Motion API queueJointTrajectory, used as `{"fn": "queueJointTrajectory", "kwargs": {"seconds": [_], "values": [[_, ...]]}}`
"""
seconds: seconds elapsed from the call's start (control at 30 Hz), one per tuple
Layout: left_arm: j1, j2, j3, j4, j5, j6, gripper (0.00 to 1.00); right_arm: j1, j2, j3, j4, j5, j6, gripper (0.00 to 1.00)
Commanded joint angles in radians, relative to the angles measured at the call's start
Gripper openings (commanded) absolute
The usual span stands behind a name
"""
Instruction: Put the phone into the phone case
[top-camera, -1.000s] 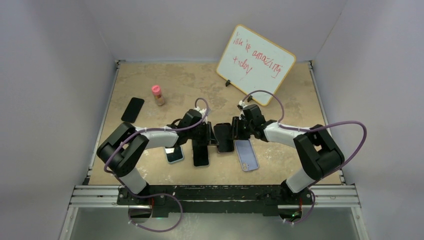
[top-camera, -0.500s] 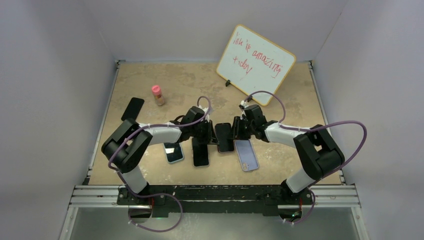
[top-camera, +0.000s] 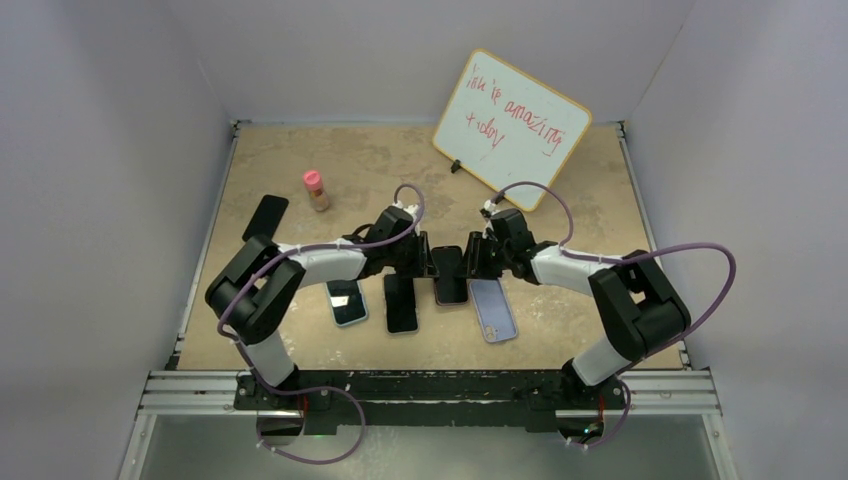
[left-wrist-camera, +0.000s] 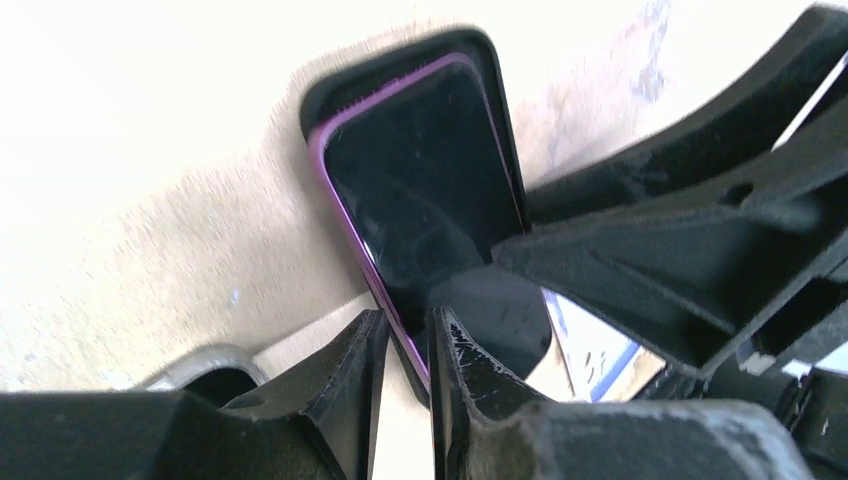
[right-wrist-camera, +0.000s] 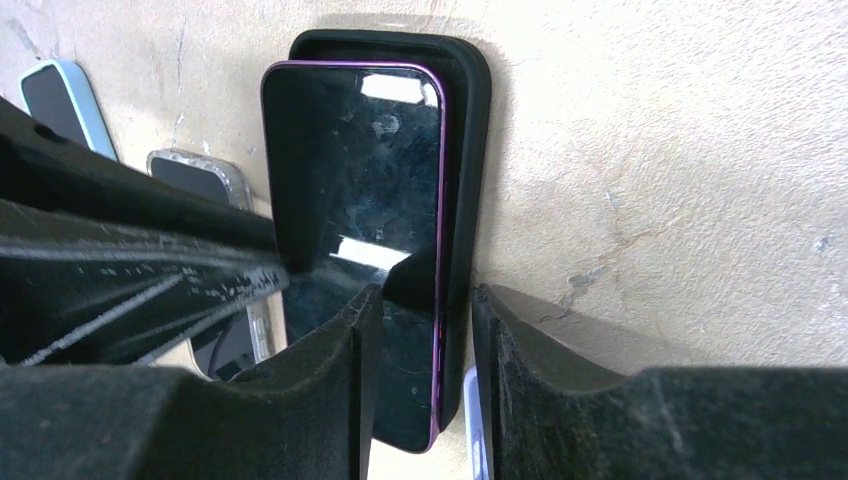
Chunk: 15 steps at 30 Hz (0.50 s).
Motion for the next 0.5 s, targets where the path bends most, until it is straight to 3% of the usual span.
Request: {"fn": "queueJointTrajectory", "kwargs": {"seconds": [0.0, 0.27, 0.47], "values": [[0.018, 0.025, 0.048, 0.052, -0.073, 0.028, 0.25, -0.012, -0.015, 0.01, 0.012, 0.006, -0.007, 0.41], [0.023, 0.091, 0.079, 0.061, -0.047, 0.066, 0.15, -0.02, 0.043, 0.022, 0.055, -0.04, 0.01, 0.46], [0.023, 0.112, 0.068, 0.139, 0.032, 0.072, 0.08, -0.033, 0.053, 0.0, 0.187, -0.18, 0.065, 0.47]]}}
